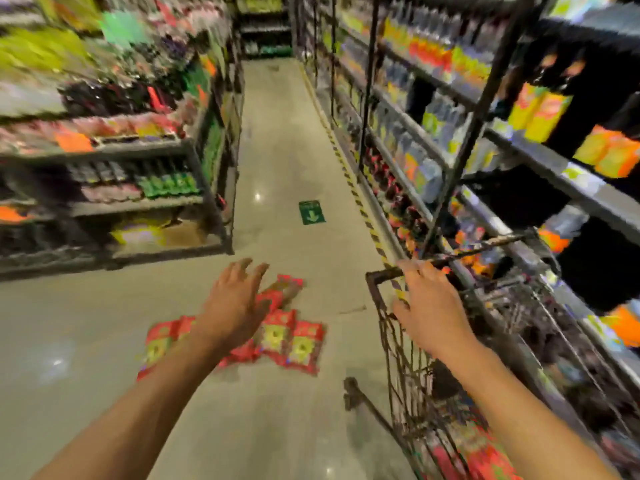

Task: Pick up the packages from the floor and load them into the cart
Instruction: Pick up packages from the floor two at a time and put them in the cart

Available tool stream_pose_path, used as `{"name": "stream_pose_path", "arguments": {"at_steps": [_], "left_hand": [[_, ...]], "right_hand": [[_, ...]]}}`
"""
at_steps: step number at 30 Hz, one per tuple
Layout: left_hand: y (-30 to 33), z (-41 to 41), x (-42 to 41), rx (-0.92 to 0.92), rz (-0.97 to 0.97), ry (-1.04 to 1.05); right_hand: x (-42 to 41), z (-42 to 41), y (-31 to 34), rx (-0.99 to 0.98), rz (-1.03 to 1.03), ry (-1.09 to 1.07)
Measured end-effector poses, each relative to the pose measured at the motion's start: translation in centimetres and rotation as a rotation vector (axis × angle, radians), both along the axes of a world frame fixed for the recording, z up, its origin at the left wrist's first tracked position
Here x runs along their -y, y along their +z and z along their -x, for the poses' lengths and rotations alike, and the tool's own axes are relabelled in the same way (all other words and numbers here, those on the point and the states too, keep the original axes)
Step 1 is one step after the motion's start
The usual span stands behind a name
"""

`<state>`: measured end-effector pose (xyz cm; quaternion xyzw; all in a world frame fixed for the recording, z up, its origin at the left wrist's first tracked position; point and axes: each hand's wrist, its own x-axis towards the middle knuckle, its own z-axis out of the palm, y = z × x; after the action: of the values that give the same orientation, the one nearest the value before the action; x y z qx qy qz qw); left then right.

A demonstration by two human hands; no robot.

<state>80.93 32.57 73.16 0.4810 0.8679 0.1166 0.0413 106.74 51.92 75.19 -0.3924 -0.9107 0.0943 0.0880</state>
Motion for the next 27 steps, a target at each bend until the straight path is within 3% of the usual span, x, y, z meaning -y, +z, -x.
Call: {"name": "stream_pose_path", "arguments": {"at_steps": [5,11,27], "left_hand": [[0.7,11.9,13.4,0.037,0.092,0.24],[1.3,19.0,23.3,0.068,0.027,0.385],[-4.1,44.0,31.1,0.184,0.186,0.655]], "right_hand": [[6.9,14.5,0.0,-0.049,0.014,0.175],[15.4,28.9,-2.0,0.031,0.074,0.36],[22.1,62.6,-9.4,0.215,0.241,0.639]]}}
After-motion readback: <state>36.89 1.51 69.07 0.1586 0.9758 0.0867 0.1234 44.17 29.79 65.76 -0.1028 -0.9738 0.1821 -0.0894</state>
